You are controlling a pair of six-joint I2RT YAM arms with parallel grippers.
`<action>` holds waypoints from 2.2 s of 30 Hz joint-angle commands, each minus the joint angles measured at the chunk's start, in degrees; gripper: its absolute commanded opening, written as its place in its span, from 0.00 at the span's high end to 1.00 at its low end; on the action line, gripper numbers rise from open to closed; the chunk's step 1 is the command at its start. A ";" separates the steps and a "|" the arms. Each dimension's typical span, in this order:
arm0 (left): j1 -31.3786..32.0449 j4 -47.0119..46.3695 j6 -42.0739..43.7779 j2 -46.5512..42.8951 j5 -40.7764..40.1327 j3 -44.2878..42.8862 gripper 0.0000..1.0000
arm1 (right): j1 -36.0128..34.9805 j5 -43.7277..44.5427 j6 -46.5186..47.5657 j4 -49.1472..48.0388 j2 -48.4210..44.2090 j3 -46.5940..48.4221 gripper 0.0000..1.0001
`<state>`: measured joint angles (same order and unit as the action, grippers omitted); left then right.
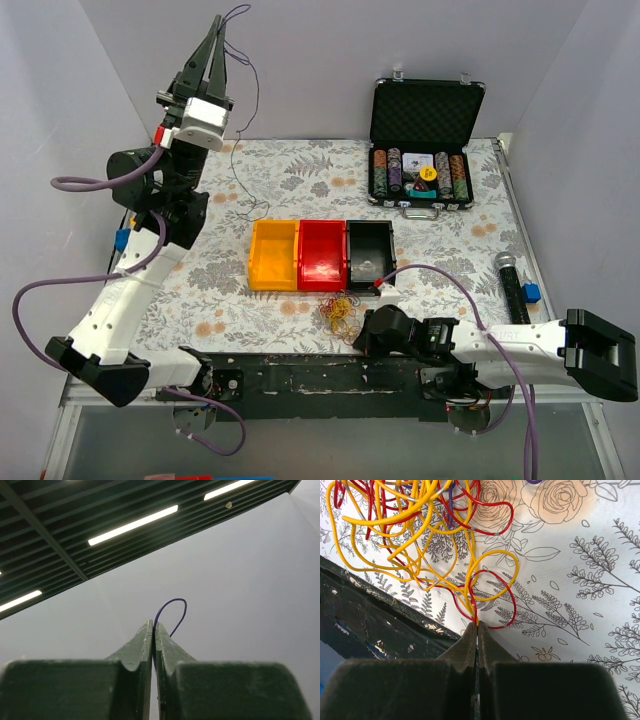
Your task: Untangle the cables
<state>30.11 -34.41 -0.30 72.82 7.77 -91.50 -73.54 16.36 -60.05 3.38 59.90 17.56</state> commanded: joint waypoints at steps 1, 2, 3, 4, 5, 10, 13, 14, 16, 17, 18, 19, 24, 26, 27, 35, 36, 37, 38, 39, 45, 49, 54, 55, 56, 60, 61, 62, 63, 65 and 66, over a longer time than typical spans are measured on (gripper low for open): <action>-0.14 -0.65 -0.67 -1.97 -1.00 1.93 1.00 | -0.82 -0.80 1.08 10.25 3.21 -2.18 0.99; -0.14 -0.65 -0.50 -2.24 -1.00 2.64 1.00 | -0.90 -0.80 0.99 10.25 3.21 -2.18 0.99; -0.22 -0.74 -0.50 -2.50 -1.18 3.43 1.00 | -0.91 -0.80 0.90 10.25 3.21 -2.09 0.99; -0.14 -0.74 -0.50 -2.94 -1.27 4.13 1.00 | -0.99 -0.72 0.90 10.33 3.12 -2.09 0.99; -0.14 -0.66 -0.50 -3.12 -1.35 4.84 1.00 | -1.08 -0.80 0.90 10.42 2.94 -2.18 0.99; -0.14 0.57 -1.37 -5.49 -1.53 8.97 1.00 | -1.08 -0.63 0.73 10.69 2.77 -2.18 0.99; -0.14 1.19 -1.29 -6.89 -1.35 12.83 1.00 | -1.08 -0.71 0.73 10.60 3.03 -2.27 0.99; -0.14 1.45 -1.29 -7.25 -1.44 13.71 1.00 | -1.08 -0.72 0.64 10.60 2.94 -2.18 0.99; -0.14 1.98 -0.94 -7.77 -1.62 15.47 1.00 | -1.08 -0.72 0.73 10.51 3.03 -2.18 0.99; -0.14 1.98 -0.94 -7.95 -1.79 16.35 1.00 | -1.17 -0.72 0.81 10.51 3.03 -2.18 0.99; -0.14 2.16 -0.94 -8.04 -1.79 16.88 1.00 | -1.17 -0.80 0.73 10.51 3.03 -2.09 0.99; -0.14 2.33 -0.94 -8.22 -1.62 17.23 1.00 | -1.17 -0.72 0.81 10.51 3.12 -2.09 0.99; -0.14 2.95 -1.99 -7.34 -0.13 15.84 1.00 | -1.26 -0.63 0.81 10.60 3.03 -1.92 0.99; -0.14 2.69 -2.25 -6.11 0.49 13.65 1.00 | -1.34 -0.63 0.73 10.60 3.12 -1.74 0.99; -0.14 2.60 -2.51 -5.50 1.01 11.89 1.00 | -1.35 -0.71 0.81 10.77 3.12 -1.57 0.99; -0.14 -0.48 -1.12 -2.24 1.37 3.61 1.00 | -1.61 -0.63 0.81 11.13 3.12 -1.13 0.99; -0.22 -1.00 -0.42 -2.41 1.63 3.87 1.00 | -1.61 -0.71 0.90 11.13 3.03 -1.21 0.99; -0.14 -1.44 -0.32 -2.68 1.63 3.88 1.00 | -1.61 -0.63 0.81 11.21 3.03 -1.21 0.99; -0.14 -1.10 -0.32 -2.85 1.81 3.79 1.00 | -1.61 -0.63 0.81 11.21 3.12 -1.21 0.99; -0.14 -0.49 -0.32 -3.03 2.07 3.70 1.00 | -1.61 -0.54 0.81 11.21 3.12 -1.13 0.99; -0.14 -0.04 -0.67 -4.44 2.86 6.42 1.00 | -1.70 -0.63 0.99 11.13 3.47 -0.69 0.99; -0.14 0.75 -1.55 -5.23 2.69 7.92 1.00 | -1.70 -0.63 0.90 11.30 3.56 -0.86 0.99; -0.14 1.54 -1.20 -7.42 2.25 13.53 1.00 | -1.70 -0.54 0.73 11.30 2.94 -1.21 0.99; -0.14 1.80 -0.94 -8.03 2.16 15.02 1.00 | -1.87 -0.45 0.73 11.21 3.03 -1.21 0.99; -0.14 1.89 -0.85 -8.65 2.16 16.52 1.00 | -1.79 -0.54 0.64 11.13 3.03 -1.30 0.99; -0.14 2.42 0.03 -10.59 1.90 22.93 1.00 | -1.78 -0.80 0.64 10.77 3.47 -1.48 0.99; -0.14 2.25 0.03 -10.94 1.81 24.43 1.00 | -1.78 -0.80 0.55 10.69 3.47 -1.48 0.99; -0.14 2.33 1.68 -11.29 1.64 25.66 1.00 | -1.78 -0.80 0.55 10.60 3.47 -1.57 0.99; -0.14 2.51 2.05 -11.38 1.55 26.46 1.00 | -1.78 -0.80 0.46 10.51 3.47 -1.57 0.99; -0.14 2.34 2.75 -11.47 1.11 27.87 1.00 | -1.78 -0.80 0.55 10.51 3.38 -1.65 0.99; -0.14 2.16 3.28 -11.47 0.93 28.31 1.00 | -1.78 -0.89 0.55 10.42 3.38 -1.65 0.99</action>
<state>30.11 -32.29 0.30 63.09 10.00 -65.08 -74.46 16.58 -60.05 3.95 61.12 18.63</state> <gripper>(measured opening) 0.017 0.027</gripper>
